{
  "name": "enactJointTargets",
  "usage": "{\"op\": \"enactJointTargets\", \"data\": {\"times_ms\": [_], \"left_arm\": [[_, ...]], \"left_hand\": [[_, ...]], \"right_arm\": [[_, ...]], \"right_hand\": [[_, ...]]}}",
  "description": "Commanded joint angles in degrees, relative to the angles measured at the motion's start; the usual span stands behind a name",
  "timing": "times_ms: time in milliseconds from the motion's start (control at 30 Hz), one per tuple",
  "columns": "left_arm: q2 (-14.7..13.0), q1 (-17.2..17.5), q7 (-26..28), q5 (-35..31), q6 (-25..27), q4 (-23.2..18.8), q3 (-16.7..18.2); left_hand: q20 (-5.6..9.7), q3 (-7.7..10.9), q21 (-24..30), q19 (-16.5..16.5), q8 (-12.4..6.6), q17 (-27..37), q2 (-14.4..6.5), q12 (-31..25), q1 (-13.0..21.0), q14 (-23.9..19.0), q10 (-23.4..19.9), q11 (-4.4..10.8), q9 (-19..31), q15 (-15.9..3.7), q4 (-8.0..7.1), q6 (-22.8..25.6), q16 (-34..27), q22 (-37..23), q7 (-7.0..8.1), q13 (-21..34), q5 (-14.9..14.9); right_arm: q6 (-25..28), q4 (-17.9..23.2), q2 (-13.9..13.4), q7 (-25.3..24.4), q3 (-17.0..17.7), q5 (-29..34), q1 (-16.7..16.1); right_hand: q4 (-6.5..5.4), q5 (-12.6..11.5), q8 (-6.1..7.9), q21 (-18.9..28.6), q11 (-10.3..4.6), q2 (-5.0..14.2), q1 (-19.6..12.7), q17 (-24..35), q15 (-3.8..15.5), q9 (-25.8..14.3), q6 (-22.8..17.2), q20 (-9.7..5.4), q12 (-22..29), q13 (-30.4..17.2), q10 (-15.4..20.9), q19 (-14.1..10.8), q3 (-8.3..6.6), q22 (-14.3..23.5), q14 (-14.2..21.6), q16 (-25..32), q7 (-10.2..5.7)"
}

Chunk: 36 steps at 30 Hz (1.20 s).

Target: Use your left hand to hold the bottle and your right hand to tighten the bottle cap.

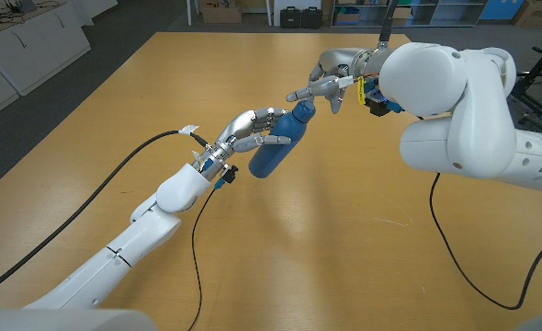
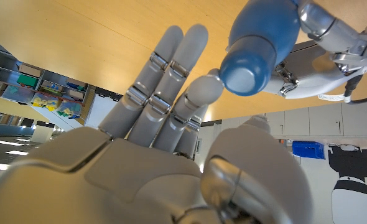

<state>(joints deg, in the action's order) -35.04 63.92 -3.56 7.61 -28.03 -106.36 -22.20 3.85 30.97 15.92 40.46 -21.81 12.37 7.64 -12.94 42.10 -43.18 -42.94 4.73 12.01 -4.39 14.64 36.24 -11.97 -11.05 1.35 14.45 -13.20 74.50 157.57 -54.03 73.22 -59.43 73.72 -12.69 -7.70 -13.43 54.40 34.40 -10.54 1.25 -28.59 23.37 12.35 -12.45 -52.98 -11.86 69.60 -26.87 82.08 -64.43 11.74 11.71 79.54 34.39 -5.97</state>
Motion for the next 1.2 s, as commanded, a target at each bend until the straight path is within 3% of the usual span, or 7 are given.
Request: {"op": "enactJointTargets", "data": {"times_ms": [33, 233, 333, 467, 600, 933, 1200], "left_arm": [[0.2, 0.2, 0.2, -0.1, 0.5, 0.1, -0.1], [0.3, 0.5, 0.5, 0.1, 0.3, 0.1, 0.0], [0.4, 0.9, 0.8, 0.5, 0.1, 0.1, 0.3], [0.4, 1.0, 0.5, 1.9, -0.5, 0.3, 0.7], [0.8, 0.9, -0.2, 4.5, -1.6, 1.0, 0.9], [2.5, 0.5, -1.7, 11.7, -4.0, 3.2, 1.9], [4.4, -0.3, -1.7, 13.9, -4.5, 4.4, 2.0]], "left_hand": [[4.91, 5.03, -0.1, -0.3, -0.31, 0.3, -11.6, -0.2, 9.0, -0.2, -1.7, 1.51, 0.4, -8.91, -4.54, 4.1, 0.0, -0.1, 3.36, 0.3, -0.1], [4.91, 5.05, -0.1, -0.3, -0.29, 0.3, -11.6, -0.2, 9.0, -0.2, -1.7, 1.57, 0.4, -8.90, -4.56, 4.1, 0.0, -0.1, 3.41, 0.3, -0.1], [4.94, 5.05, -0.1, -0.3, -0.30, 0.3, -11.7, -0.2, 9.0, -0.2, -1.8, 1.55, 0.4, -8.89, -4.58, 4.2, 0.0, -0.1, 3.39, 0.3, -0.1], [4.94, 5.05, -0.1, -0.3, -0.30, 0.3, -11.6, -0.2, 9.0, -0.2, -1.7, 1.52, 0.4, -8.88, -4.59, 4.2, 0.0, -0.1, 3.36, 0.3, -0.1], [4.93, 5.06, -0.1, -0.3, -0.27, 0.3, -11.7, -0.2, 9.0, -0.2, -1.7, 1.56, 0.4, -8.91, -4.57, 4.1, 0.0, -0.1, 3.35, 0.3, -0.1], [5.05, 5.07, -0.2, -0.6, -0.24, 0.3, -11.5, -0.2, 9.1, 0.0, -1.7, 1.63, 0.4, -8.93, -4.48, 4.1, 0.1, -0.1, 3.34, 0.3, -0.1], [5.33, 5.06, -0.5, -1.3, -0.25, 0.2, -11.4, -0.1, 9.2, 0.3, -1.7, 1.78, 0.4, -8.96, -4.41, 4.2, 0.3, -0.1, 3.56, 0.4, -0.2]], "right_arm": [[-7.9, -2.8, 6.1, 5.7, 12.2, 12.0, -12.5], [-16.0, -2.3, 12.2, -7.5, 22.9, 15.4, -27.7], [-19.3, -1.6, 14.2, -18.3, 27.8, 12.7, -35.5], [-23.6, -1.2, 17.3, -26.9, 33.4, 7.8, -42.6], [-27.5, -0.7, 20.5, -36.0, 39.7, -1.7, -49.0], [-46.9, -4.7, 29.0, -56.9, 60.2, -39.7, -64.1], [-63.4, -16.3, 27.5, -58.8, 68.5, -66.1, -66.4]], "right_hand": [[-1.87, 0.4, 0.48, -0.7, -0.34, -1.36, 7.0, -0.5, 0.10, -9.6, -21.2, -0.27, 0.8, 2.5, -0.9, -0.5, 3.55, -0.1, -1.0, 0.4, 0.36], [-1.08, 0.0, -7.72, -3.5, -0.48, 1.91, 12.0, 2.6, 0.21, -3.6, -4.8, 0.36, -7.8, 7.3, -10.6, 2.2, 5.24, -0.1, -6.5, 0.4, 0.91], [-0.04, 0.5, -11.07, -6.1, 0.39, 2.64, 12.1, 3.9, -0.21, -2.6, 3.8, 4.17, -15.1, 6.8, -23.5, 7.6, 5.35, 0.1, -15.0, -1.9, 0.92], [1.22, 1.0, -15.85, -9.4, 2.86, 2.46, 11.9, 3.5, -6.69, -1.4, 15.0, 9.35, -22.9, 4.7, -38.8, 16.7, 4.92, 0.6, -28.7, -6.5, 2.02], [2.05, 1.2, -18.91, -10.9, 5.18, 2.64, 11.1, 2.4, -10.28, -0.5, 20.6, 11.55, -27.7, 6.3, -45.6, 21.1, 4.28, 0.7, -35.5, -9.4, 3.75], [4.27, 1.5, -23.93, -12.7, 10.62, 4.02, 7.5, -0.5, -14.27, 0.7, 28.6, 11.47, -34.3, 9.6, -53.3, 26.0, 2.06, 0.8, -46.3, -14.6, 8.61], [5.84, 1.8, -28.33, -16.2, 15.34, 5.97, 4.9, -2.2, -15.56, 1.1, 35.1, 11.86, -40.1, 12.2, -61.0, 34.3, -0.38, 0.4, -55.9, -18.7, 11.44]]}}
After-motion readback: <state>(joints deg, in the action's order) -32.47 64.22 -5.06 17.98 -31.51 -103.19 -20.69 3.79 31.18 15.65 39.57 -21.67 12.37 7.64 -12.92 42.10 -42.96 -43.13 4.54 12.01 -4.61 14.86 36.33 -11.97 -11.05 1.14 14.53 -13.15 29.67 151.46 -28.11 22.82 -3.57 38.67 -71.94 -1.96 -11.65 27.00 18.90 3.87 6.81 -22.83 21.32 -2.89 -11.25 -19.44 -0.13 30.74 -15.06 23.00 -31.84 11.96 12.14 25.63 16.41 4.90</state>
